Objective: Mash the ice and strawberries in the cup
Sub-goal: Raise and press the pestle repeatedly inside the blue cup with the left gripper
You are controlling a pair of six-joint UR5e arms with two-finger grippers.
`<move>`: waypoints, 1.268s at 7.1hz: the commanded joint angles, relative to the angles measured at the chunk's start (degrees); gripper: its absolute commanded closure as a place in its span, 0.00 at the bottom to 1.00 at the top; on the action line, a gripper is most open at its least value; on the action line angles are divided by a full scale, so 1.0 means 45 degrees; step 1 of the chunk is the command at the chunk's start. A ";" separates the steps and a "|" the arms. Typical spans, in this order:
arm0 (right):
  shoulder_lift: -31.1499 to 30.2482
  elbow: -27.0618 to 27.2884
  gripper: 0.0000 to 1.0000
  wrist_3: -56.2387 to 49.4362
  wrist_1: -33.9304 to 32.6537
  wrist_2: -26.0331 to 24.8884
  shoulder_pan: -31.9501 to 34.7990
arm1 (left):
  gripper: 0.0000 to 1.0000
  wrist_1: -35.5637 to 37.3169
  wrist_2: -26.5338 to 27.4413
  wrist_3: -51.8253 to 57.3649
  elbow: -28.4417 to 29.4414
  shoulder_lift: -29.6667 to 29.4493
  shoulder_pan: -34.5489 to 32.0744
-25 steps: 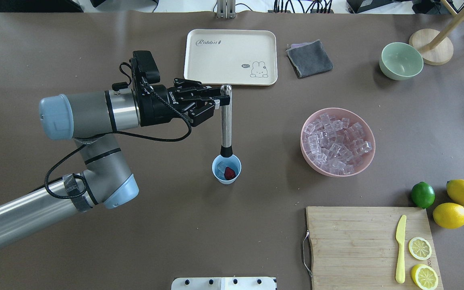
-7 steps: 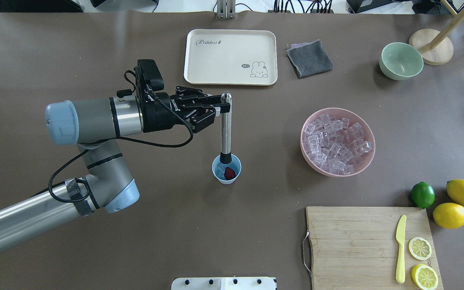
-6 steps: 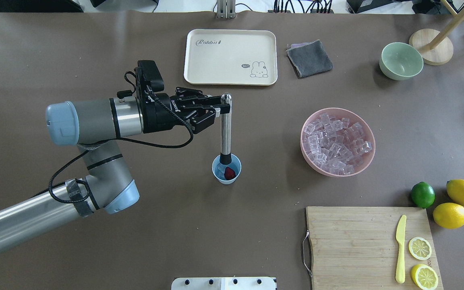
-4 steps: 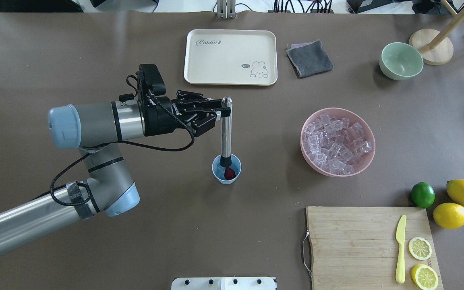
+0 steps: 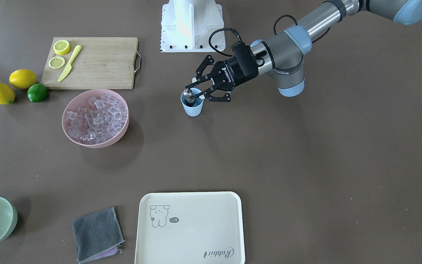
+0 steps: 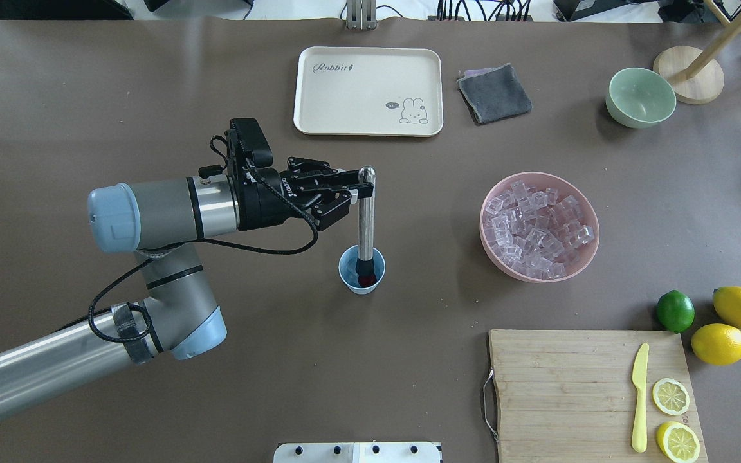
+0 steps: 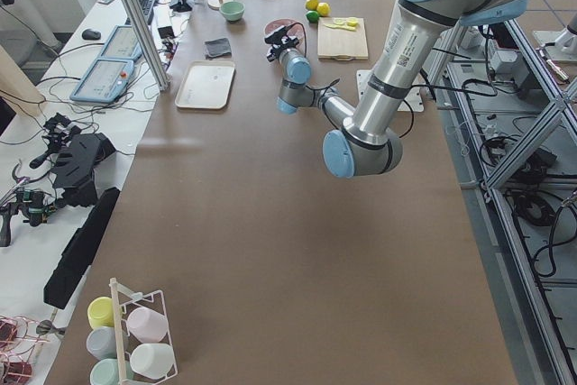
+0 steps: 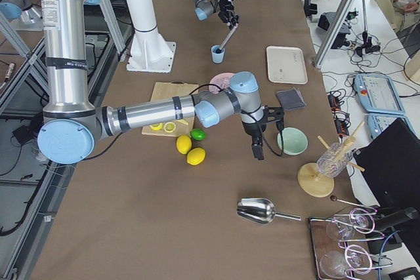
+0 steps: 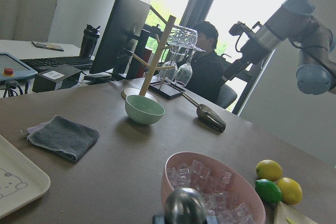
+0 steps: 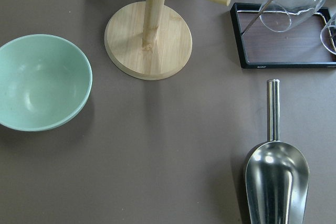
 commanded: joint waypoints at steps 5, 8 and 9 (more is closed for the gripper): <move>-0.0101 0.0126 0.00 0.0020 -0.0008 0.0020 0.0000 | 1.00 -0.0078 0.0027 0.0001 0.0039 0.0096 -0.0008; -0.0140 0.0126 0.00 0.0020 0.0011 0.0020 0.0000 | 1.00 -0.0078 0.0007 -0.0018 0.0079 0.0135 -0.0008; -0.0121 0.0107 0.00 0.0020 -0.0008 0.0020 0.0000 | 1.00 -0.0078 0.0007 -0.0018 0.0098 0.0174 -0.0008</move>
